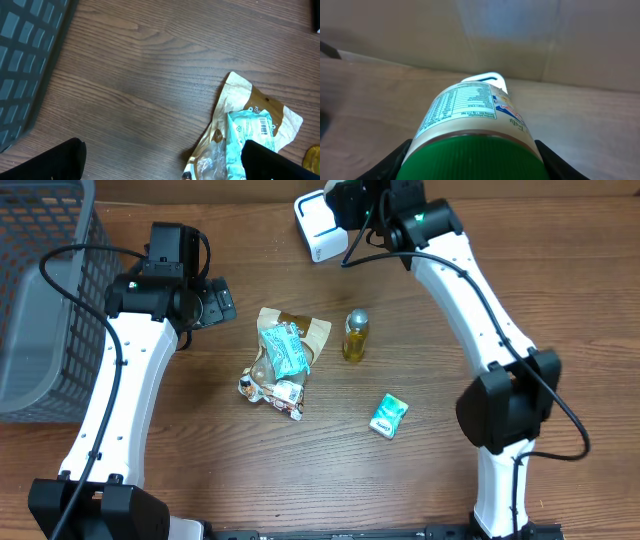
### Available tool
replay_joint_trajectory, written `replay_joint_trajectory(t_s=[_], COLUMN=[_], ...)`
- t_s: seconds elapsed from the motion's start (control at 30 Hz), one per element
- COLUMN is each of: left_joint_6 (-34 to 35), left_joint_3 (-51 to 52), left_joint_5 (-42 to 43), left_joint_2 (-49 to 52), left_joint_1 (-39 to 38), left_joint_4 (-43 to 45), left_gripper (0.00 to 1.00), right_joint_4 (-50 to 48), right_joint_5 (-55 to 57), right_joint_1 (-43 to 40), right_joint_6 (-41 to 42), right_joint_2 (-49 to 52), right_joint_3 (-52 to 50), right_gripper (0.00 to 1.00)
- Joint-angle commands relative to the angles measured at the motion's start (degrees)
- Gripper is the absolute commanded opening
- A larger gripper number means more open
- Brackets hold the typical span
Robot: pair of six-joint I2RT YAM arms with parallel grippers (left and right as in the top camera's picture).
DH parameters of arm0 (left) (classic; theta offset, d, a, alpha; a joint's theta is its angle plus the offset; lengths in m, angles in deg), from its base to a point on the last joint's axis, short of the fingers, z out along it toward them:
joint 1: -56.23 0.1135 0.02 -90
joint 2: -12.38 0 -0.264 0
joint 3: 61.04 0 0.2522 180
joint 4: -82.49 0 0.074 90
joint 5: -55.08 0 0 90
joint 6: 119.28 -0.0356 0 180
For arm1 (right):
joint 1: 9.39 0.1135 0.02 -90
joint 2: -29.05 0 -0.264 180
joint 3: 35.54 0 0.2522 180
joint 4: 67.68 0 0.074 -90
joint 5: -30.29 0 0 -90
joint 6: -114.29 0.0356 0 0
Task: Scan the item barcode
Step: 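Lift the jar and hold its side up to the white scanner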
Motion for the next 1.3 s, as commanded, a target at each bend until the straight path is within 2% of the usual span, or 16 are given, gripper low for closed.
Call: replay_joint_trajectory(t_s=[0.0,0.3,0.4,0.77,0.9,1.27], left_joint_6=[-1.53,-1.53,-1.53,-1.53,-1.51,-1.53], left_joint_3=[-0.59,-0.59,-0.59,-0.59,-0.59,-0.59], left_joint_5=[-0.15,-0.15,-0.15,-0.15,-0.15,-0.15], left_joint_2=[-0.07,-0.07,-0.07,-0.07,-0.07,-0.07], left_joint_1=[-0.17,-0.22,-0.22,-0.22,-0.22,-0.22], left_joint_4=[0.00,0.00,-0.02,0.00,-0.02,-0.02], left_gripper=[1.00,1.00,1.00,1.00,1.00,0.99], right_joint_4=[-6.16,-20.33,-24.41,-30.64,-32.63,-40.02], right_joint_5=[0.09,0.11,0.13,0.48,0.50,-2.05], right_joint_1=[-0.20,-0.15,-0.15,-0.15,-0.15,-0.15], right_joint_6=[-2.01,-1.97,-1.97,-1.77,-1.73,-1.60], right_joint_2=[2.21,8.55,10.56,14.12,15.50,18.49], right_joint_3=[0.33,0.33,0.33,0.33,0.33,0.33], right_gripper=[0.29,0.29,0.25,0.27,0.24,0.23])
